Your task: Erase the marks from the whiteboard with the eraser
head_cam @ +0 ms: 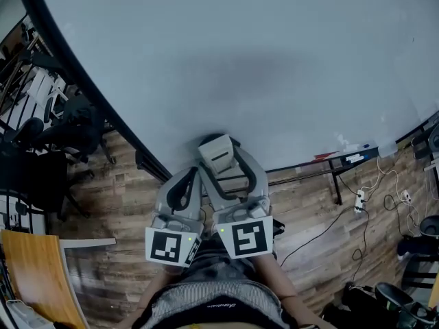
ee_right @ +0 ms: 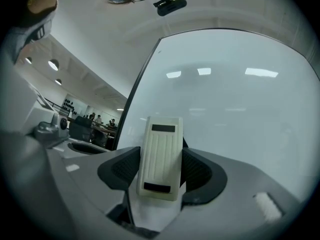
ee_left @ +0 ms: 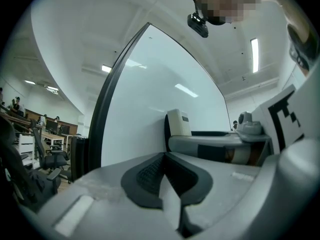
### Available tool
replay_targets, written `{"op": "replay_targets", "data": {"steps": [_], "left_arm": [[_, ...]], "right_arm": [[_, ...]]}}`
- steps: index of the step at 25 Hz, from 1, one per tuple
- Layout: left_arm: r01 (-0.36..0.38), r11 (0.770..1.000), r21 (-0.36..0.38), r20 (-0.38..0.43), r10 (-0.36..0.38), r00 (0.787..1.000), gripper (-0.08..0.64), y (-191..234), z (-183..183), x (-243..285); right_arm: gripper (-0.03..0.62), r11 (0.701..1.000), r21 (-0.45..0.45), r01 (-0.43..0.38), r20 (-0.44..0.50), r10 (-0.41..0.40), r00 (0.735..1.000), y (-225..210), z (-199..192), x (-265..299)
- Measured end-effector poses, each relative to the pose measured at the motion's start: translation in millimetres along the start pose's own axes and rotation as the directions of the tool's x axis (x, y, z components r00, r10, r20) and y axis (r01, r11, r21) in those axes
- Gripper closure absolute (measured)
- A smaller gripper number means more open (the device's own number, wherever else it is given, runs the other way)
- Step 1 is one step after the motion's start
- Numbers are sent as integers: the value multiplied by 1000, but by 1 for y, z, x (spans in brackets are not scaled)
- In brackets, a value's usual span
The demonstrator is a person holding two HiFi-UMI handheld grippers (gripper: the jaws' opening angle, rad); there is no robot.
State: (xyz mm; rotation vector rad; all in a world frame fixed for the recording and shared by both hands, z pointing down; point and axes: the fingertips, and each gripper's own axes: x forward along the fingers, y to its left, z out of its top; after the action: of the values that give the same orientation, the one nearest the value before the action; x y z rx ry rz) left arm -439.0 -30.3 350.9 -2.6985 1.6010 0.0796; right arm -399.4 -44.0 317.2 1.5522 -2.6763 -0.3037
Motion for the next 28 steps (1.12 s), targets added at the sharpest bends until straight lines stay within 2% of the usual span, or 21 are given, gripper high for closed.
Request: {"op": "replay_targets", "data": {"steps": [14, 20, 28], "left_arm": [[32, 999, 14, 13, -32, 999, 557, -9, 3, 12], [49, 999, 5, -1, -49, 999, 557, -36, 1, 35], [58, 998, 7, -15, -58, 998, 557, -87, 1, 69]], "right_arm": [[331, 998, -21, 67, 29, -66, 997, -21, -3, -5], [331, 997, -19, 70, 0, -70, 998, -52, -10, -18], [331, 997, -16, 71, 18, -70, 997, -109, -10, -41]]}}
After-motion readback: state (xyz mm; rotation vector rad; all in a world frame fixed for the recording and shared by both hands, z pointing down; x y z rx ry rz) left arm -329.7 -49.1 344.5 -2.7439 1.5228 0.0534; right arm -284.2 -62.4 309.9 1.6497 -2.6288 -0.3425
